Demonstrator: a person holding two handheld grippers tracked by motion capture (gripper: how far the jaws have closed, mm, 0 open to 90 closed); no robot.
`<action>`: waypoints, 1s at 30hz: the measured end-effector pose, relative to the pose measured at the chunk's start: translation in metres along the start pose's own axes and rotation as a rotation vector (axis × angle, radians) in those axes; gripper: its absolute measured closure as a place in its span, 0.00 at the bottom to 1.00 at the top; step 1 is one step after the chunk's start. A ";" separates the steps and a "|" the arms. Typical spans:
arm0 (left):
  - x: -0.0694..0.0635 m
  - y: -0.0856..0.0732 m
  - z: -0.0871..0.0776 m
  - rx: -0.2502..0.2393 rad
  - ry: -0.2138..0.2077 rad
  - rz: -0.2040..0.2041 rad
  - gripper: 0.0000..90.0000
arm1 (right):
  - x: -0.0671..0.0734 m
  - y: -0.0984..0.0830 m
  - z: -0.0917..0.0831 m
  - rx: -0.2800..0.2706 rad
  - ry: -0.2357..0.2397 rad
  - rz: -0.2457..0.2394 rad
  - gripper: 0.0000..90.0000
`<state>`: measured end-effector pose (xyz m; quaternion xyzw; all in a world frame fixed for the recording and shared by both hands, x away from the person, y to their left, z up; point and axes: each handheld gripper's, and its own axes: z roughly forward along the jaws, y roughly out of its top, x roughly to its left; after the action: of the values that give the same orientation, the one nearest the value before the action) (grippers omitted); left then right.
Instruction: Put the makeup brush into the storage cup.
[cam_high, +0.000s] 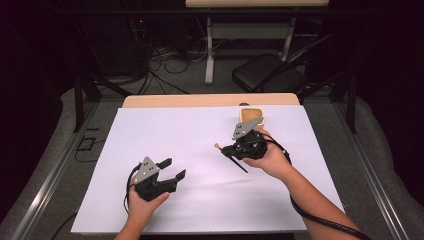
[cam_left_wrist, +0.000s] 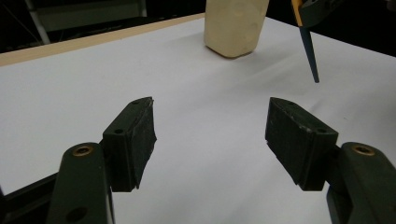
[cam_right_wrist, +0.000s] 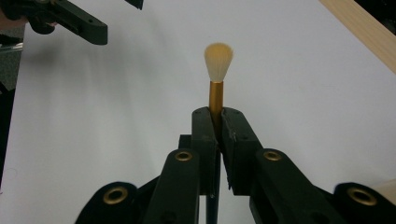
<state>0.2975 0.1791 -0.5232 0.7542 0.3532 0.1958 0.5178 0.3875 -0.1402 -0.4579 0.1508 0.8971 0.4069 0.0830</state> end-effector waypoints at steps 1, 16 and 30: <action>0.000 0.000 0.000 0.000 0.000 0.000 0.37 | 0.001 0.000 -0.001 -0.002 -0.001 -0.001 0.93; 0.000 0.000 0.000 0.002 -0.002 0.000 0.37 | 0.011 -0.010 -0.006 -0.075 -0.015 0.011 0.93; -0.002 0.000 0.001 0.004 -0.005 0.003 0.37 | 0.012 -0.027 -0.008 -0.160 -0.039 0.068 0.93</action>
<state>0.2970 0.1770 -0.5233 0.7563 0.3514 0.1939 0.5167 0.3682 -0.1587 -0.4737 0.1820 0.8544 0.4768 0.0982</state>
